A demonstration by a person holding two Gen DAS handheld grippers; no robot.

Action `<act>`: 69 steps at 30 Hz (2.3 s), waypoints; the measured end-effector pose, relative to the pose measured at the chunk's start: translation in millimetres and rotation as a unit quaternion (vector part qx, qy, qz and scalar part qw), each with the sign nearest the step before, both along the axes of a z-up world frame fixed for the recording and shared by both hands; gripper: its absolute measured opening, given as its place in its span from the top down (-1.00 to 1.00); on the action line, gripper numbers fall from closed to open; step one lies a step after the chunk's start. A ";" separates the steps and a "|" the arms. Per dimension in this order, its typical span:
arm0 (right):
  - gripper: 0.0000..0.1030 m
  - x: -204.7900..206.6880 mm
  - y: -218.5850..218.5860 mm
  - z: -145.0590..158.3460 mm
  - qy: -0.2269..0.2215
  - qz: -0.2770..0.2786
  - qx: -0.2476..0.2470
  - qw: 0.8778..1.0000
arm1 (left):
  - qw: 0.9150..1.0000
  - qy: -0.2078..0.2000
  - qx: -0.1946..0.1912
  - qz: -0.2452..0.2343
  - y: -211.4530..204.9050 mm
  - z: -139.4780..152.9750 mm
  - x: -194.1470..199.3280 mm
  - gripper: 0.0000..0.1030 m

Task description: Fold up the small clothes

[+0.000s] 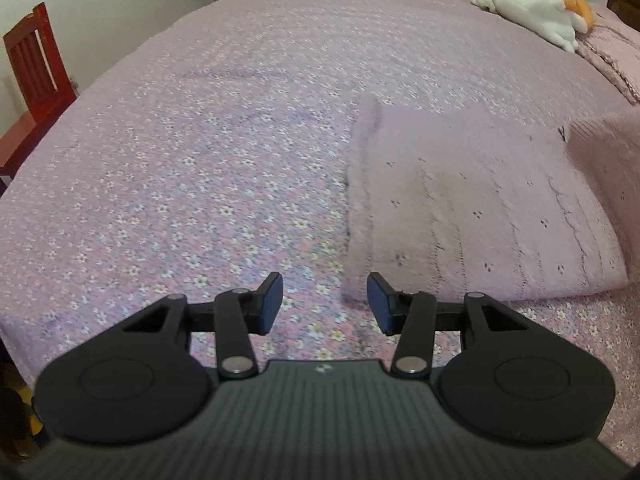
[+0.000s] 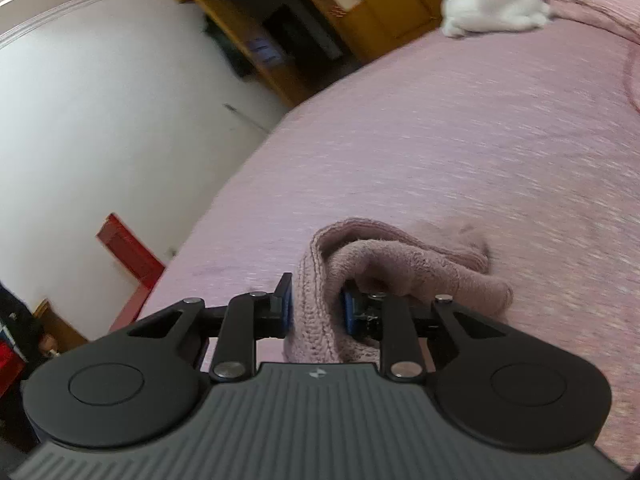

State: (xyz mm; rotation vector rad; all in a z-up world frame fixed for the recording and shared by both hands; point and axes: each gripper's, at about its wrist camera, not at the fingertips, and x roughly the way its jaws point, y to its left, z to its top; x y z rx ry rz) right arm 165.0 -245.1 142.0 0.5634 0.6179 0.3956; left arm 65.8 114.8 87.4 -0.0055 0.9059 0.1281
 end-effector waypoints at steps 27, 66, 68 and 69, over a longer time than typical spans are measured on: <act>-0.51 -20.1 217.2 -11.7 -0.018 0.173 -0.145 0.974 | 0.999 -0.027 -0.033 -0.016 39.0 1.2 15.4 0.05; -0.78 -62.9 90.2 -74.0 0.019 -0.047 -0.085 0.995 | 0.979 -0.047 -0.179 -0.086 -18.0 -37.3 87.7 0.52; -0.78 -58.2 93.0 -74.4 0.011 -0.053 -0.065 0.996 | 0.978 -0.054 -0.174 -0.099 -19.9 -29.5 92.4 0.59; -0.78 -54.5 96.7 -74.0 0.011 -0.048 -0.056 0.997 | 0.977 -0.058 -0.180 -0.102 -17.4 -23.3 95.9 0.62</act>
